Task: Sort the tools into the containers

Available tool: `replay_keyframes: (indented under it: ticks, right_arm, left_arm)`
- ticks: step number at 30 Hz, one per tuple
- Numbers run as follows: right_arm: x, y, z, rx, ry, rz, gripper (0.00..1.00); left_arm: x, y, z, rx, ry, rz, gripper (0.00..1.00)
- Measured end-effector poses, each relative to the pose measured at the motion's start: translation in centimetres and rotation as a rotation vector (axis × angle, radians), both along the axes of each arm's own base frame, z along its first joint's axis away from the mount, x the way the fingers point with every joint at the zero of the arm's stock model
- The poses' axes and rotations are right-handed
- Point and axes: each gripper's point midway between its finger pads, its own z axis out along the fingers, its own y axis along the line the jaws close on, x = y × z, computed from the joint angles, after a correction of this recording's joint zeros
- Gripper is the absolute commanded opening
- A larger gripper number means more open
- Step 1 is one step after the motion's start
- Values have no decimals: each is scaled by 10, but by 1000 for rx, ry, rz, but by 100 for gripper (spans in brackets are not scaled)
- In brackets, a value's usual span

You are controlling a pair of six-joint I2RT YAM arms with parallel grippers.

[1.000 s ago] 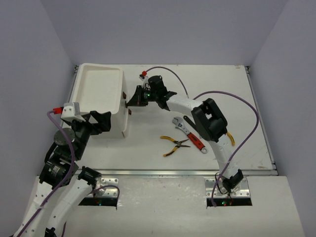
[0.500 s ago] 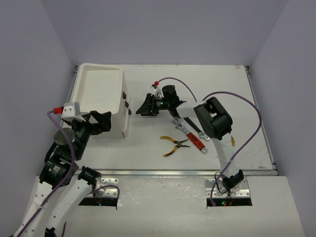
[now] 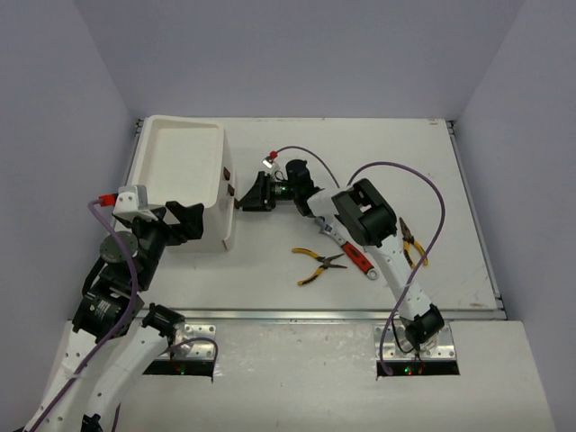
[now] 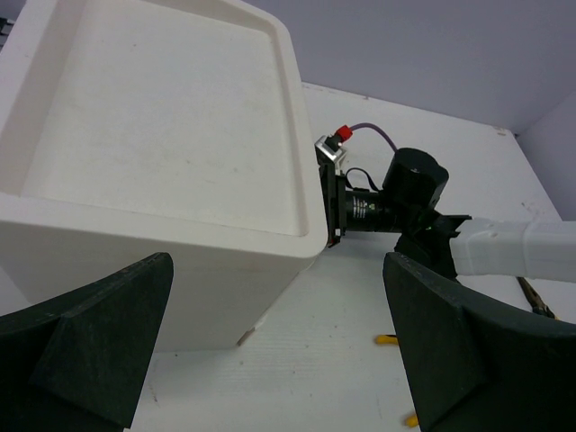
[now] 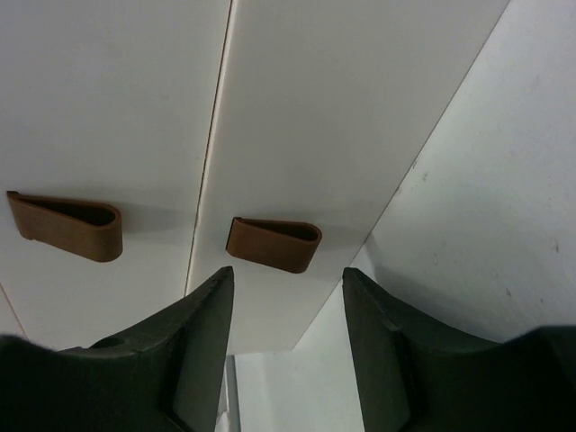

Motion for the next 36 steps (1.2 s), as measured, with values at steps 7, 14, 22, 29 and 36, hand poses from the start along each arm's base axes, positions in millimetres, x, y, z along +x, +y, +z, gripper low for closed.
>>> replay_keyframes:
  ticks: [7,14,22,29,36]
  right_arm:
    - [5,8,-2,65,23,10,36]
    - [4,16,3,90,24,38,32]
    - [2,17,9,112,19,58,0]
    - [-1,8,6,108,15,28,0]
    - [-12,-28,21,69,-10,-43,0]
  left_arm:
    - [0,-1,-1,3,3,-5,100]
    - [1,-2,-2,4,7,-9,100]
    - [2,-3,-3,6,12,-12,100]
    - [2,-3,-3,7,15,-14,100]
    - [2,-4,-4,6,16,-19,100]
